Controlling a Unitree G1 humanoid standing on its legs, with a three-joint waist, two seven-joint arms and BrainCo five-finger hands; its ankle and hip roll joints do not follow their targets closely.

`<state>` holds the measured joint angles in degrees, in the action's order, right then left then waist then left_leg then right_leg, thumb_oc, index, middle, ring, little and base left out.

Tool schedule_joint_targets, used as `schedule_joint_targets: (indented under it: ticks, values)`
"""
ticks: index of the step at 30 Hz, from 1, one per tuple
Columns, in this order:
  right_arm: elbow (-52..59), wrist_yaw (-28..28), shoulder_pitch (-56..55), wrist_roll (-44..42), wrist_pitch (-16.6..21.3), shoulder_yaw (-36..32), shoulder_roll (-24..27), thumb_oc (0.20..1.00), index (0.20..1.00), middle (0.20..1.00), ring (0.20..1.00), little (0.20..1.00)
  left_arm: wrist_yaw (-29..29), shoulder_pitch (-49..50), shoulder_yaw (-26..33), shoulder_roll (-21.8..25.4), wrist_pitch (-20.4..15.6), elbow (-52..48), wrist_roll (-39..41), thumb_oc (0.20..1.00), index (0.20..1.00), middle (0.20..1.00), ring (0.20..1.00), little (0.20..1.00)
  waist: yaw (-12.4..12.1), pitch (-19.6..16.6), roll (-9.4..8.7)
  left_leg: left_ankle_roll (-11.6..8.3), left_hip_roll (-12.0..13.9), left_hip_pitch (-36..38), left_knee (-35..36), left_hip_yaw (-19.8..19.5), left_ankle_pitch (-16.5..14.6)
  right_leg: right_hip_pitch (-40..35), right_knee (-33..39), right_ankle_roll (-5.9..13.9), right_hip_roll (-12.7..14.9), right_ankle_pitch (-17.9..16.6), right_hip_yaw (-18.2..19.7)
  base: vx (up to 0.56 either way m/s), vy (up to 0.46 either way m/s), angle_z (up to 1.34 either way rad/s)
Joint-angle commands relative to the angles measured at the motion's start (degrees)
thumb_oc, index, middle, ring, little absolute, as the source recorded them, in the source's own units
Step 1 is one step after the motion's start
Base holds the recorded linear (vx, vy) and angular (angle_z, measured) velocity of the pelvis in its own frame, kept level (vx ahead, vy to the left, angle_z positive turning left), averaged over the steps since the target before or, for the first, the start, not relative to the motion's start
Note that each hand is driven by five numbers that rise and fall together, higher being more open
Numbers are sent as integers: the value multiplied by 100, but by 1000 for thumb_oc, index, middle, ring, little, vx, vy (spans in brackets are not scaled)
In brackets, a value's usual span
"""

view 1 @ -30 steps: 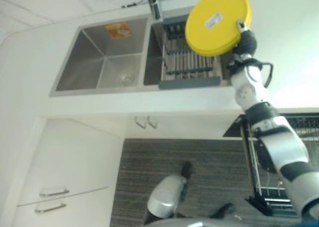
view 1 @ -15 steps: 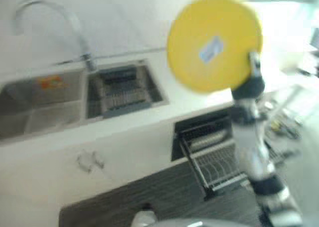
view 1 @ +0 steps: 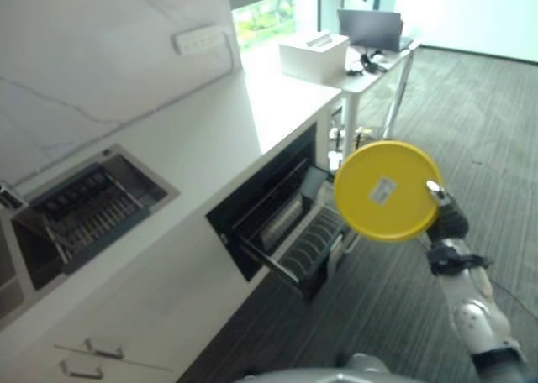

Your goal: Place the dishes in the dishwasher.

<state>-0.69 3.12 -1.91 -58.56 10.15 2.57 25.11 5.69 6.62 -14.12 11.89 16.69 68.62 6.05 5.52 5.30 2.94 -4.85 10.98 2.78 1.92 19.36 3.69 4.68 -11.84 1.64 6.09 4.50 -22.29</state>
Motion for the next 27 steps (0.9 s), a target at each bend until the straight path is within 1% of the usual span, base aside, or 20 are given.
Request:
schedule_joint_targets:
  ticks: [1, 4, 9, 13, 16, 17, 18, 19, 20, 21, 22, 25, 27]
  values:
    - [268, 387, 1148, 69, 271, -21, -207, 200, 200, 200, 200, 200, 165, -304, -164, -46, -34, -44, 13, 1000, 1000, 1000, 1000, 1000, -130, 353, -302, 122, -262, 269, -342, 25, -685, -974, 629, 392, 260, 217, 169, 34, 28, 7]
    - [177, 354, 1161, 147, 269, 60, -223, 200, 200, 200, 200, 200, 254, -258, -170, -15, -46, 2, -47, 1000, 1000, 1000, 1000, 1000, -204, 391, -291, 148, -304, 217, -313, -62, -684, -946, 625, 397, 273, 233, 151, 47, 50, 17]
    - [60, 237, 1305, 376, 270, 164, -228, 200, 200, 200, 200, 200, 212, -326, -205, 35, -111, -1, -40, 1000, 1000, 1000, 1000, 1000, -319, 506, -274, 157, -293, 11, -375, -128, -658, -782, 510, 397, 346, 259, 60, 4, 82, 14]
    - [-155, 67, 1742, 602, 300, 205, -129, 200, 200, 200, 200, 200, 152, -603, -284, 129, -113, -111, -92, 1000, 1000, 1000, 1000, 1000, -427, 778, -260, 177, -284, -323, -523, -228, -633, -468, 295, 392, 427, 273, 16, -87, 88, 21]
    - [-333, -177, 2271, 933, 366, 161, 16, 200, 200, 200, 200, 200, 97, -895, -357, 226, -124, -277, -97, 1000, 1000, 1000, 1000, 1000, -518, 1122, -258, 180, -277, -696, -711, -363, -605, -126, 69, 369, 468, 291, 48, -130, 48, 23]
    - [-333, -177, 2271, 933, 366, 161, 16, 200, 200, 200, 200, 200, 97, -895, -357, 226, -124, -277, -97, 1000, 1000, 1000, 1000, 1000, -518, 1122, -258, 180, -277, -696, -711, -363, -605, -126, 69, 369, 468, 291, 48, -129, 33, 30]
    - [-439, -304, 2500, 1120, 367, 142, 118, 200, 200, 200, 200, 200, 64, -1028, -390, 265, -120, -357, -81, 1000, 1000, 1000, 1000, 1000, -551, 1276, -254, 175, -272, -852, -788, -411, -584, 20, -31, 353, 469, 304, 64, -76, 44, 16]
    - [-724, -556, 2904, 1591, 363, 56, 440, 200, 200, 200, 200, 200, 2, -1147, -449, 331, -264, -452, -55, 1000, 1000, 1000, 1000, 1000, -642, 1564, -237, 134, -276, -1074, -946, -539, -664, 267, -358, 366, 489, 484, 139, -184, 61, 12]
    - [-960, -808, 3276, 2129, 262, 103, 762, 200, 200, 200, 200, 200, -52, -1293, -480, 384, -338, -557, -33, 1000, 1000, 1000, 1000, 1000, -741, 1796, -227, 133, -246, -1455, -1241, -604, -654, 612, -762, 315, 547, 566, 120, -133, 55, 5]
    - [-1101, -887, 3408, 2513, 218, 136, 896, 200, 200, 200, 200, 200, -25, -1336, -450, 398, -368, -578, -34, 1000, 1000, 1000, 1000, 1000, -779, 1877, -214, 138, -239, -1561, -1362, -646, -670, 707, -913, 292, 568, 603, 114, -147, 37, 33]
    - [-1402, -1050, 3679, 3241, 111, 284, 1208, 200, 200, 200, 200, 200, 10, -1406, -432, 444, -463, -594, -51, 1000, 1000, 1000, 1000, 1000, -839, 2005, -205, 156, -234, -1707, -1528, -706, -697, 848, -1129, 263, 600, 647, 95, -42, 18, 33]
    - [-1635, -1157, 3903, 3649, 12, 473, 1465, 200, 200, 200, 200, 200, 19, -1469, -424, 536, -524, -651, -22, 1000, 1000, 1000, 1000, 1000, -900, 2120, -241, 172, -213, -1870, -1695, -753, -731, 992, -1325, 234, 612, 686, 69, -21, -13, 9]
    - [-1798, -1233, 4047, 3749, -18, 581, 1580, 200, 200, 200, 200, 200, 4, -1529, -400, 584, -559, -665, -4, 1000, 1000, 1000, 1000, 1000, -937, 2182, -267, 187, -197, -1967, -1806, -779, -754, 1077, -1461, 215, 627, 710, 46, -25, -33, 2]
